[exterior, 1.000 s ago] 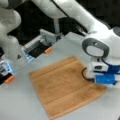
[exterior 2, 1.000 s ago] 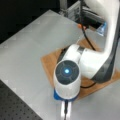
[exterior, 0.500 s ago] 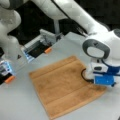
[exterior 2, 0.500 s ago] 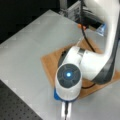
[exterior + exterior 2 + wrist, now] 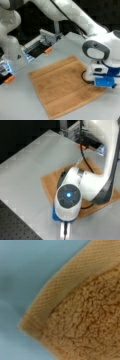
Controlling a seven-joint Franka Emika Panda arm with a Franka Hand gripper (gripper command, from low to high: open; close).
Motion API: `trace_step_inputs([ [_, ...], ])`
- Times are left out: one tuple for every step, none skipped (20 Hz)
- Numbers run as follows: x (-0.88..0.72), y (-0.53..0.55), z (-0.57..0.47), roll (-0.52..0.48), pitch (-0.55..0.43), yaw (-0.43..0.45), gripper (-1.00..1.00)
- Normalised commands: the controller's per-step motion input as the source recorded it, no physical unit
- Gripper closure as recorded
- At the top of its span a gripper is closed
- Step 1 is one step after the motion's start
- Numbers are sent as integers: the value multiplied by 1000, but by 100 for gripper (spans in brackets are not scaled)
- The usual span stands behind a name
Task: Folding a towel twice
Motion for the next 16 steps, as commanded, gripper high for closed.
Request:
trace_step_inputs([
  [356,91,-32,-266,101,34,-100],
  [345,79,-21,-265,101,37,-100],
  [338,70,-6,-267,103,36,-100],
  [329,58,3,-266,106,44,-100],
  [324,51,13,-266,106,46,-100],
  [314,46,16,-270,107,43,-100],
  [298,41,19,-271,116,41,-100],
  [271,37,16,-266,124,47,-100],
  [255,35,14,-265,126,49,-100],
  [237,30,1,-259,114,40,-100],
  [220,20,-12,-259,110,41,-100],
  [210,14,-19,-259,108,42,-100],
  [200,5,-25,-257,105,54,-100],
  [187,-3,-33,-254,101,58,-100],
  [181,-5,-33,-252,99,59,-100],
  [172,-4,-39,-249,96,52,-100],
])
